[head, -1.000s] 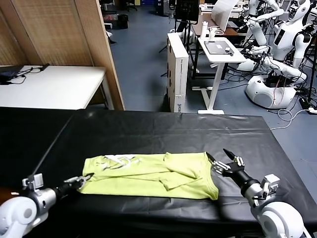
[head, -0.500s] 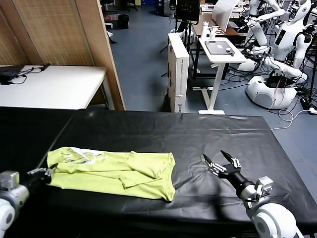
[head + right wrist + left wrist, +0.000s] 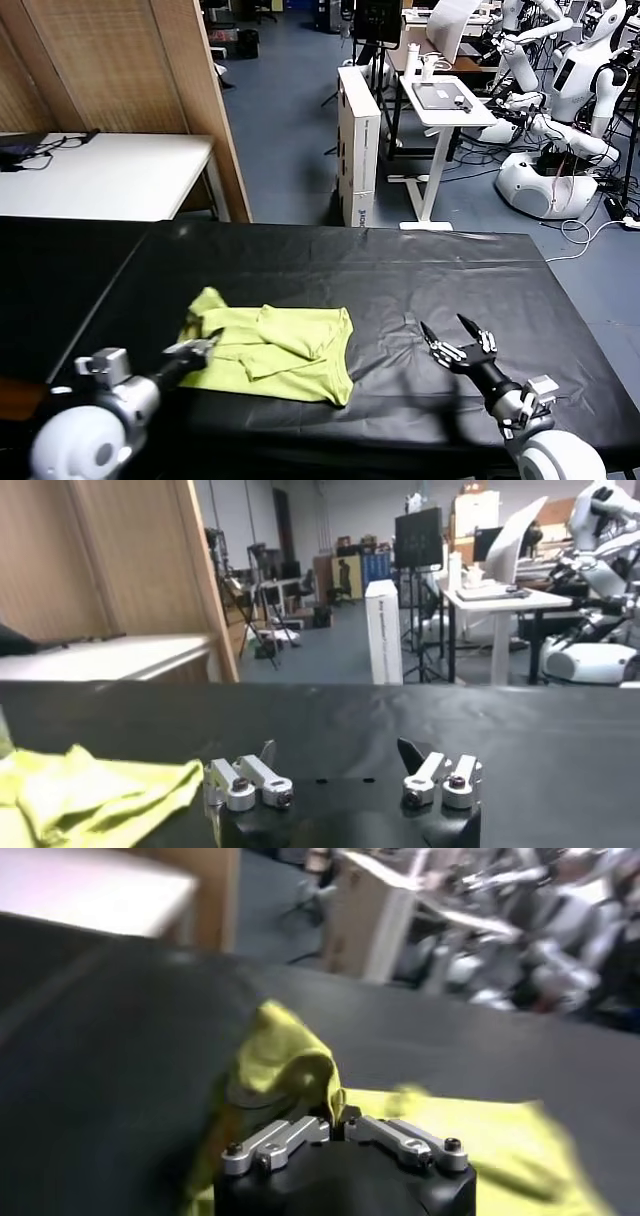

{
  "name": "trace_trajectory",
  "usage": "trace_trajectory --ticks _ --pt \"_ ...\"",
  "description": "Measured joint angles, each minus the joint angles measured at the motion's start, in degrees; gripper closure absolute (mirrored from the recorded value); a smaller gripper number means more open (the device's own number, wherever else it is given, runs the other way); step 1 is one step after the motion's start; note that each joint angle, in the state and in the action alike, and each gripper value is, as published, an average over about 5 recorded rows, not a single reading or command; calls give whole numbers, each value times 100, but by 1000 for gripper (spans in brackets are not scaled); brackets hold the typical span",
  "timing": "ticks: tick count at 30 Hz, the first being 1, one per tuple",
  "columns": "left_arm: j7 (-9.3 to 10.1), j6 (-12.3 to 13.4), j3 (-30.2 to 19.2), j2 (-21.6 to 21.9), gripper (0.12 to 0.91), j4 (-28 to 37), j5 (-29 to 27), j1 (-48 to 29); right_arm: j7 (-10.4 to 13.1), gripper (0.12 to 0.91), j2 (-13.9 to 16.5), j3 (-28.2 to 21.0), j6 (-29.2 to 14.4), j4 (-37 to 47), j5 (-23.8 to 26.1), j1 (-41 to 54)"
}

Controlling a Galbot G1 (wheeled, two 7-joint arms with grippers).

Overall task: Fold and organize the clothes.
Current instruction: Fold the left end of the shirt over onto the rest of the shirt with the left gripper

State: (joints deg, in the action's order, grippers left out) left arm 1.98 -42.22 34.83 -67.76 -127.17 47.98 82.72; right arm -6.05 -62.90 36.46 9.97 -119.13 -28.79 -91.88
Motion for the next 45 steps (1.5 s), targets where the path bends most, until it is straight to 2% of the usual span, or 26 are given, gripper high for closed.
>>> trace_trajectory --ticks 8,13,24,29,31,34,39,42,45 --pt "119 1 -984 -557 852 82 -279 -291 -13 118 -71 13 -4 2 98 -67" --pt "147 2 -1410 -830 852 135 -374 -338 -21 118 -82 -1 -4 21 105 -64" --pt "134 3 -1676 -1079 852 414 -552 -511 -33 118 -139 -53 -5 32 173 -68" --pt "1 3 -1790 -1161 851 568 -946 -523 -69 118 -136 -96 -10 34 210 -69" --pt "-49 3 -1838 -1210 823 636 -1126 -529 -106 118 -112 -129 -24 36 241 -62" --pt "-65 3 -1896 -1295 685 683 -1252 -531 -155 118 -46 -195 -59 52 294 -27" --pt "-64 3 -1925 -1395 363 642 -1316 -496 -197 118 70 -364 -90 72 365 82" --pt "-102 9 -1868 -1392 204 556 -1333 -452 -238 118 157 -520 -66 57 372 187" --pt "-231 100 -1743 -1300 135 435 -1370 -447 -243 118 272 -722 -34 52 372 343"
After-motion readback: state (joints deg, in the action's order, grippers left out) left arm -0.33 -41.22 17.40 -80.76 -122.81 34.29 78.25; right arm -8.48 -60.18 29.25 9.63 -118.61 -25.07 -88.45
